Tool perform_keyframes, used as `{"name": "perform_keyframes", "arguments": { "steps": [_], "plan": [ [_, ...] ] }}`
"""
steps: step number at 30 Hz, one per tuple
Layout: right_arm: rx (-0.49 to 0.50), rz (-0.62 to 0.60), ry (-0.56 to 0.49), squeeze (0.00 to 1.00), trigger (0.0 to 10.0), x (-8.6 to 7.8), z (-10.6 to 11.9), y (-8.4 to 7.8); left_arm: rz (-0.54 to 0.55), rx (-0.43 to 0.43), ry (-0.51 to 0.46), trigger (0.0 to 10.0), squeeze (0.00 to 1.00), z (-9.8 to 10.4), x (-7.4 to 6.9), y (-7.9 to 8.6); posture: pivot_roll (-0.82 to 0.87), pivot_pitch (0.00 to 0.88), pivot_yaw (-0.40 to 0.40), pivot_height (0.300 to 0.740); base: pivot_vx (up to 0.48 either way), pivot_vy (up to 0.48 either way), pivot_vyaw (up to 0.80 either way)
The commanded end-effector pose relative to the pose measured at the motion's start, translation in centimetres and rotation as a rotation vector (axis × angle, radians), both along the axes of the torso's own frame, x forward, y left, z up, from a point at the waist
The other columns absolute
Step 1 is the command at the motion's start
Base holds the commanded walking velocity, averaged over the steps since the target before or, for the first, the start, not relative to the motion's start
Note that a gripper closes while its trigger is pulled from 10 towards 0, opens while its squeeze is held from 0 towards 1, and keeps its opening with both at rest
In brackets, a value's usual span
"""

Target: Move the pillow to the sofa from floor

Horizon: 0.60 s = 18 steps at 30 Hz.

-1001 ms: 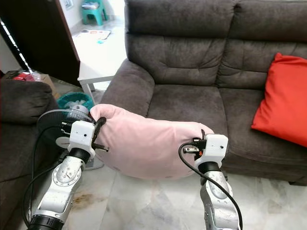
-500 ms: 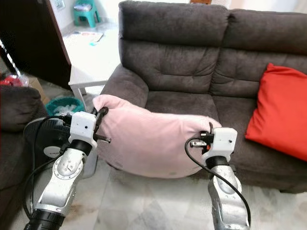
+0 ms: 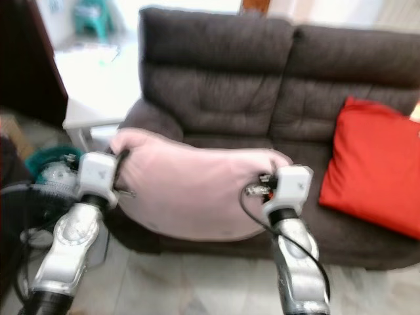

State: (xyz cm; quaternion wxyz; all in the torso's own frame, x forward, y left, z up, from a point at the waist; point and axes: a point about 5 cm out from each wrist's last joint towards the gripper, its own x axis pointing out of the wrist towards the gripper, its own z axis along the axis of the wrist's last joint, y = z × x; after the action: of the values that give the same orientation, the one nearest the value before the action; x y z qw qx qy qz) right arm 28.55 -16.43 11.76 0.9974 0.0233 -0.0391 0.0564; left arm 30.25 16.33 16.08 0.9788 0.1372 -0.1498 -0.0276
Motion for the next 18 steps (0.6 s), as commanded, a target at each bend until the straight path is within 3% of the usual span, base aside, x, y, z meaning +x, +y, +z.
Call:
{"name": "perform_keyframes", "arguments": {
  "steps": [1,7,18],
  "plan": [
    [-0.028,-0.035,-0.090,0.00,10.0,0.16,2.00,-1.11,-0.025,-0.015,-0.069,10.0,0.00,1.73,0.17,-1.02,0.08,0.022,-0.031,0.740,0.311,0.000,0.00],
    [-0.061,-0.021,-0.096,0.00,10.0,0.26,2.14,-0.76,-0.026,-0.010,-0.075,10.0,0.00,1.93,0.31,-0.91,0.08,0.023,-0.029,0.740,0.311,0.000,0.64],
    [-0.079,-0.021,-0.081,0.00,10.0,0.35,1.89,-0.78,-0.026,-0.007,-0.086,10.0,0.00,2.40,0.45,-0.82,0.09,0.021,-0.028,0.740,0.311,0.000,0.00]
  ]
}}
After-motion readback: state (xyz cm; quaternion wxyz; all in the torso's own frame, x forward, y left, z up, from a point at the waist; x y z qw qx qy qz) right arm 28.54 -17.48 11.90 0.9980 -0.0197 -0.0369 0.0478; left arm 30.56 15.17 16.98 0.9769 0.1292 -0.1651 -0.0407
